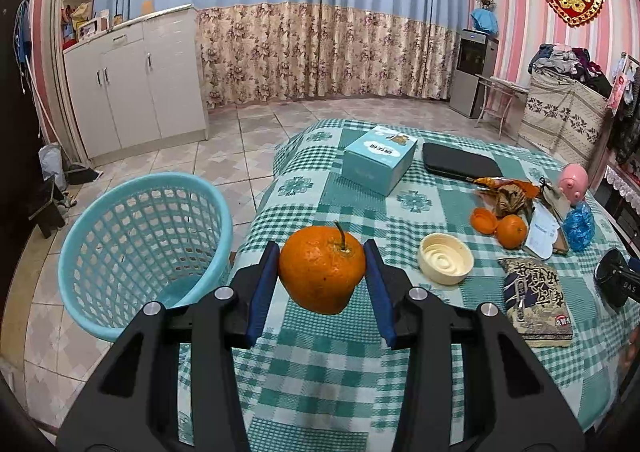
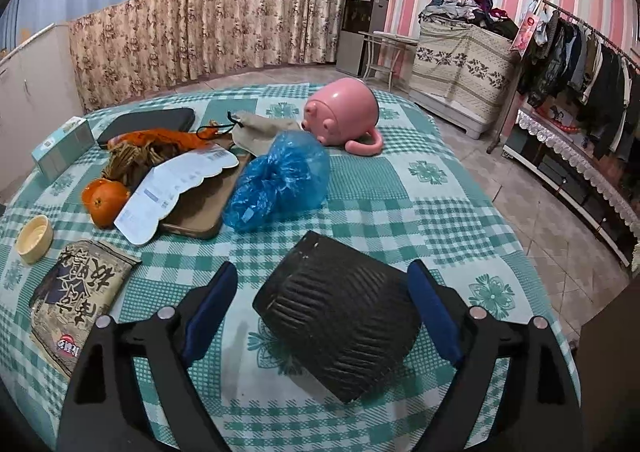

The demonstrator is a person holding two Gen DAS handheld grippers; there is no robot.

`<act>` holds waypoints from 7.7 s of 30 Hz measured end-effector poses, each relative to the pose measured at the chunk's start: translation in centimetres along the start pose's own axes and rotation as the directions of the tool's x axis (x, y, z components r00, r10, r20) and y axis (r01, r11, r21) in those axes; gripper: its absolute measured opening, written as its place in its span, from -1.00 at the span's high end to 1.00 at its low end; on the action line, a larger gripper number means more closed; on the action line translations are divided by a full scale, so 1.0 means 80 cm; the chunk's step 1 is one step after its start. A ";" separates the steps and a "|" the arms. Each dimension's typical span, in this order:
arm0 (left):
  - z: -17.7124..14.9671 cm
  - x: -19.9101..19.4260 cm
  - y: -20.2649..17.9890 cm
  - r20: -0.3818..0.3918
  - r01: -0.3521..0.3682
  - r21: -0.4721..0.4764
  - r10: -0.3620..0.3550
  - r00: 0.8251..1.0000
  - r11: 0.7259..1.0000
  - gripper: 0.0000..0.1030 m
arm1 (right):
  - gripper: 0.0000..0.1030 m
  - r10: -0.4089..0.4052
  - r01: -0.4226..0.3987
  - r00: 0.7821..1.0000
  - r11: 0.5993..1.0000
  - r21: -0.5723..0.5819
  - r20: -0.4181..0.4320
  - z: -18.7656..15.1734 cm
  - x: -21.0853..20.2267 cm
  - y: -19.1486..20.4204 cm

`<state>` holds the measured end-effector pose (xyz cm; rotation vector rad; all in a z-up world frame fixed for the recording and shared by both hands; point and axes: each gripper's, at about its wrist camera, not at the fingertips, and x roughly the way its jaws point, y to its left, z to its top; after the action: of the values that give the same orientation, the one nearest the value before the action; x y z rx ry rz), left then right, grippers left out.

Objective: Collect trash
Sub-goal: 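Carry the orange and black cup to the blue basket and release both, then return the left gripper to the table and grasp the cream bowl, then lift the cream bowl with the left gripper while the right gripper grasps the snack bag, then carry the bowl and snack bag over the blue basket and release both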

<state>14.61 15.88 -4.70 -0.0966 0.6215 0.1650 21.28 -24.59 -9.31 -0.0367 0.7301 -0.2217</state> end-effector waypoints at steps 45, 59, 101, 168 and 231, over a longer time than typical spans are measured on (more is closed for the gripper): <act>0.038 0.087 0.285 -0.106 -0.250 -0.219 0.232 0.967 0.943 0.19 | -0.49 0.580 -0.567 0.815 0.801 -0.192 0.014 0.084 -0.053 0.306; 0.064 0.097 0.310 -0.057 -0.251 -0.195 0.245 0.968 0.948 -0.55 | -0.49 0.723 -0.714 0.683 0.633 -0.297 -0.103 0.078 -0.066 0.533; 0.054 -0.012 0.238 0.015 -0.286 -0.229 0.297 0.955 0.931 -0.89 | -0.87 0.624 -0.575 0.781 0.705 -0.415 -0.021 0.078 -0.093 0.383; -0.046 0.042 0.037 -0.165 -0.074 -0.001 0.073 0.984 0.997 -0.18 | -0.56 0.320 -0.349 0.922 0.931 -0.111 -0.218 -0.032 0.020 0.186; 0.037 0.098 0.303 -0.077 -0.273 -0.196 0.263 0.962 0.942 -0.62 | 0.84 0.706 -0.693 0.705 0.666 -0.276 -0.064 0.087 -0.066 0.450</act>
<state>18.15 41.07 -7.85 -0.2164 0.6652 0.4929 28.86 11.40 -4.65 -0.0277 0.6739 0.6380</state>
